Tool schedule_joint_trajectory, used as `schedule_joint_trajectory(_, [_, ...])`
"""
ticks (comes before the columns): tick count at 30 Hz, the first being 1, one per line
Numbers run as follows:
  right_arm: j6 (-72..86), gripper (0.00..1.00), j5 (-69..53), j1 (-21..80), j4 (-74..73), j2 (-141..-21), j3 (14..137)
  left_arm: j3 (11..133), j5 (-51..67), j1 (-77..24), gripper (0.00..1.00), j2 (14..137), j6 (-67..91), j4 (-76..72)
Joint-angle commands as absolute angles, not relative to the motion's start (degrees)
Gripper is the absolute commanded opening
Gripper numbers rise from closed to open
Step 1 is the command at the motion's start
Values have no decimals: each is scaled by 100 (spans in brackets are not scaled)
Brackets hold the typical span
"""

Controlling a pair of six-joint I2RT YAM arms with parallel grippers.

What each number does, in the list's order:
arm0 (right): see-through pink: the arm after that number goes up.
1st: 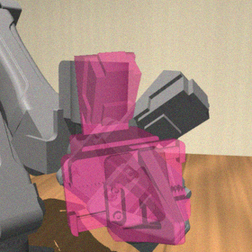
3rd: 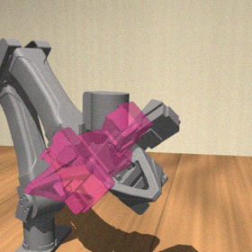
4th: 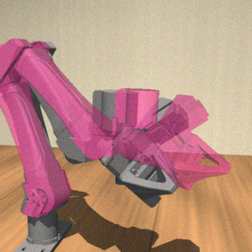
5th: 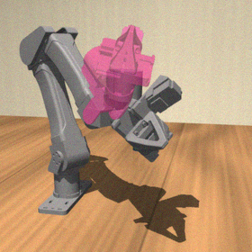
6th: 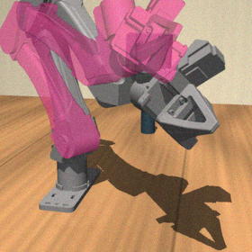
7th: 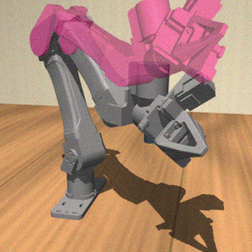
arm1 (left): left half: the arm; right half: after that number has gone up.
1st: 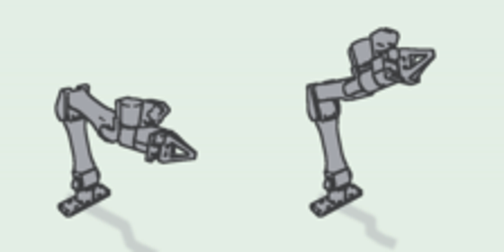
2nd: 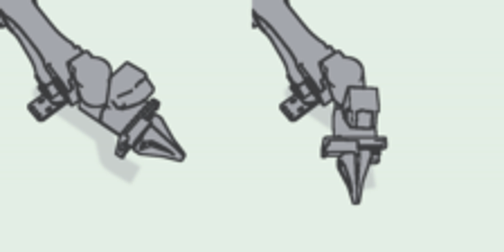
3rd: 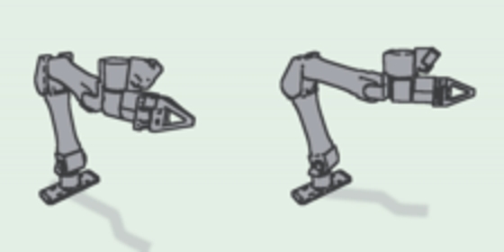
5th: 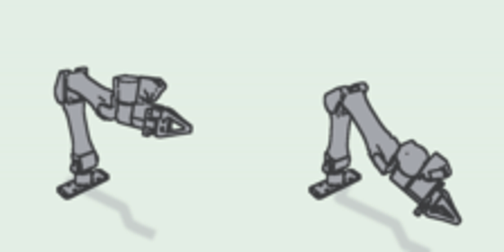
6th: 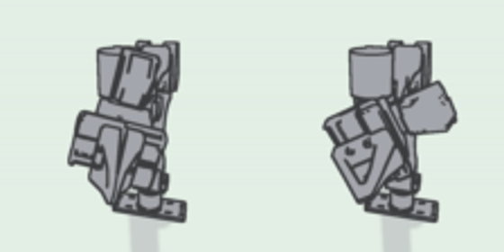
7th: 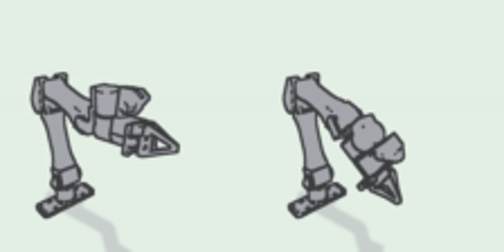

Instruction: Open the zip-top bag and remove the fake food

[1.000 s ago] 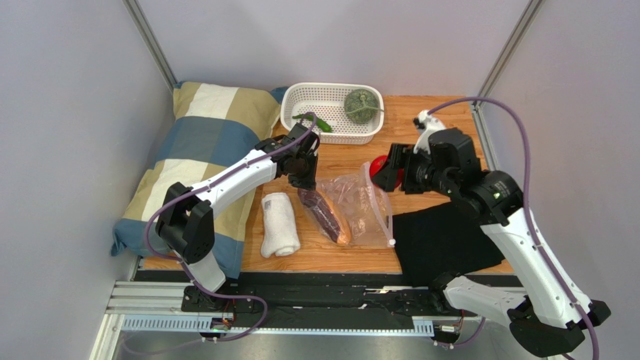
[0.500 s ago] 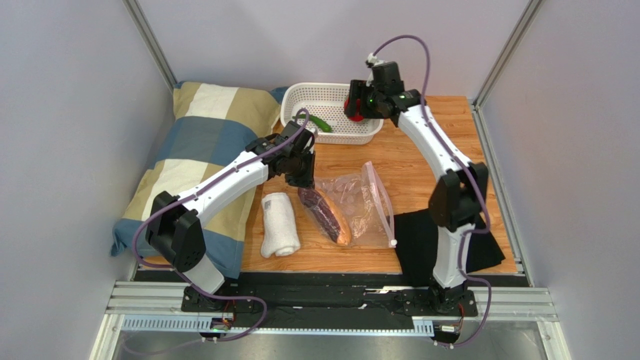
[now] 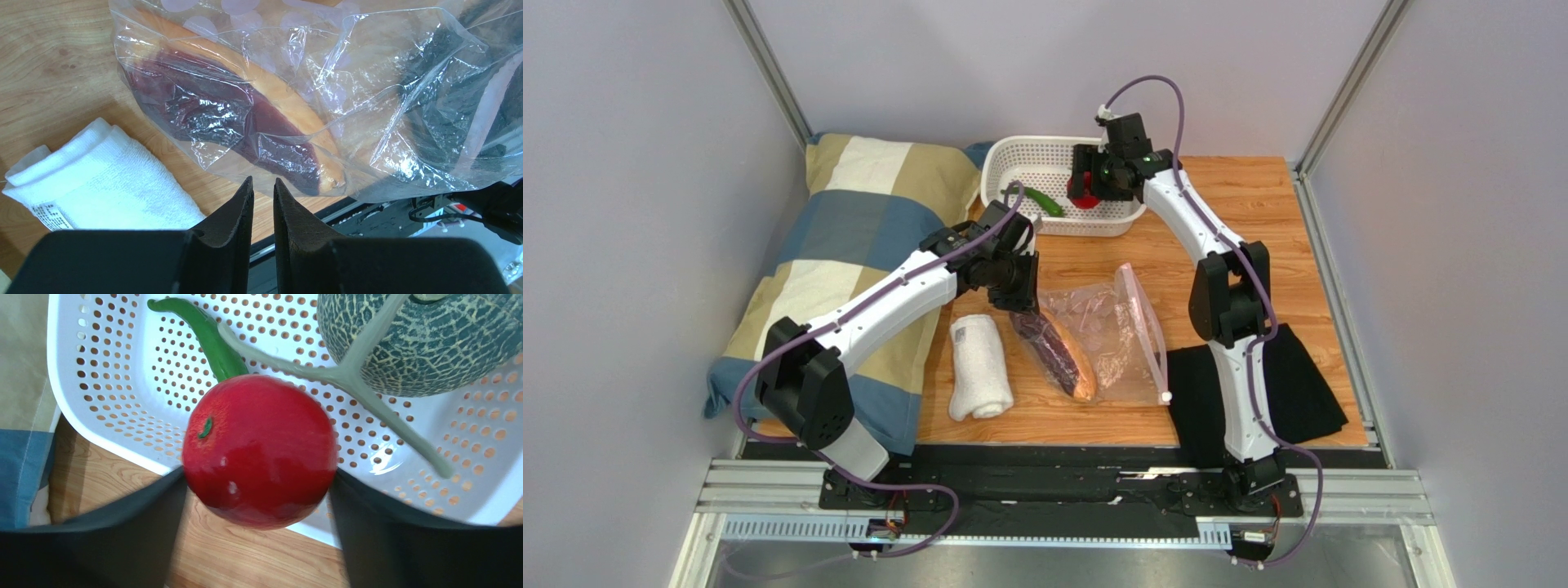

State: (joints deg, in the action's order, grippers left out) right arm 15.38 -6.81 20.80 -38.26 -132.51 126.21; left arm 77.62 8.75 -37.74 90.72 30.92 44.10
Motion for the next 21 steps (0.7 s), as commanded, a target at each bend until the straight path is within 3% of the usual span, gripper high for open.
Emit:
schedule_joint_trajectory(1, [1547,100,-931,2057,-4068,-13316,13069,7805,914,-3762,24,8860,3032,4509])
schedule_joint_trajectory(8, [1757,100,-852,2039,-5112,-11780,12139,7761,721,-3700,24,8798,2927,4597])
schedule_joint_trajectory(11, [1871,93,-993,2030,-5606,-10577,11060,7647,799,-3595,18,8815,2997,4588])
schedule_joint_trajectory(12, [1907,81,-1063,2022,-5616,-10234,10613,7638,808,-3569,17,8824,2997,4588])
schedule_joint_trajectory(15, [1925,61,-1134,2004,-5616,-8705,9091,7611,756,-3542,16,8877,2953,4562])
schedule_joint_trajectory(21, [2206,50,-1029,1951,-5783,-6418,7262,7673,1002,-3516,15,9333,2979,4386])
